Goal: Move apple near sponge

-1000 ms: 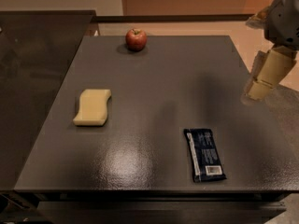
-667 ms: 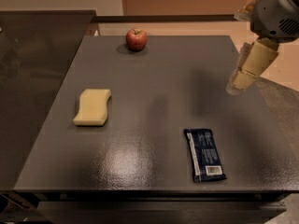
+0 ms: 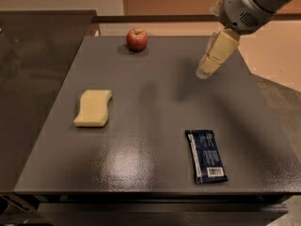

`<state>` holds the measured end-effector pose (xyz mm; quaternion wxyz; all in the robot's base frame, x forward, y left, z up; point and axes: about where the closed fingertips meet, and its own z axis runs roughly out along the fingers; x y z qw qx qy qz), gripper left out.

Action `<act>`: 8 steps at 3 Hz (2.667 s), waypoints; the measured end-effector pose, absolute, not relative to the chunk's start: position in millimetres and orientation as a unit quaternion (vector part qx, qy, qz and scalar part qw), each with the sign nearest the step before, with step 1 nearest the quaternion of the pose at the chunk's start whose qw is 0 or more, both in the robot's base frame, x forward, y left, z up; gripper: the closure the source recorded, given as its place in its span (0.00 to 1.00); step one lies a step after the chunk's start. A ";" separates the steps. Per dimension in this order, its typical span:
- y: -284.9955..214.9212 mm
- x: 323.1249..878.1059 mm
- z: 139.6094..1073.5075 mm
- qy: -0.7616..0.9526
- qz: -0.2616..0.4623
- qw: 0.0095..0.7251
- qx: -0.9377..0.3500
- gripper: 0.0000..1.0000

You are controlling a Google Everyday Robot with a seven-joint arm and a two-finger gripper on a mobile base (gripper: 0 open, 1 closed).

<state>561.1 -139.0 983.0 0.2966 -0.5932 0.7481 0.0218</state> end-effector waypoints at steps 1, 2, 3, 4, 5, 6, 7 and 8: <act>-122.7 592.9 970.2 0.750 0.039 0.313 -0.581 0.00; -108.7 623.5 958.3 0.750 0.057 0.329 -0.571 0.00; -94.3 652.3 950.1 0.748 0.077 0.347 -0.561 0.00; -78.0 678.4 940.5 0.746 0.101 0.355 -0.554 0.00; -57.0 701.5 928.5 0.746 0.128 0.353 -0.549 0.00; -35.9 722.0 913.9 0.750 0.156 0.351 -0.538 0.00; -21.9 735.1 902.4 0.758 0.166 0.357 -0.520 0.00; -11.6 744.9 893.1 0.767 0.163 0.380 -0.491 0.00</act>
Offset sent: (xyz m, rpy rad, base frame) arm 0.1022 0.0439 -0.0386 0.1706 -0.0093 -0.0275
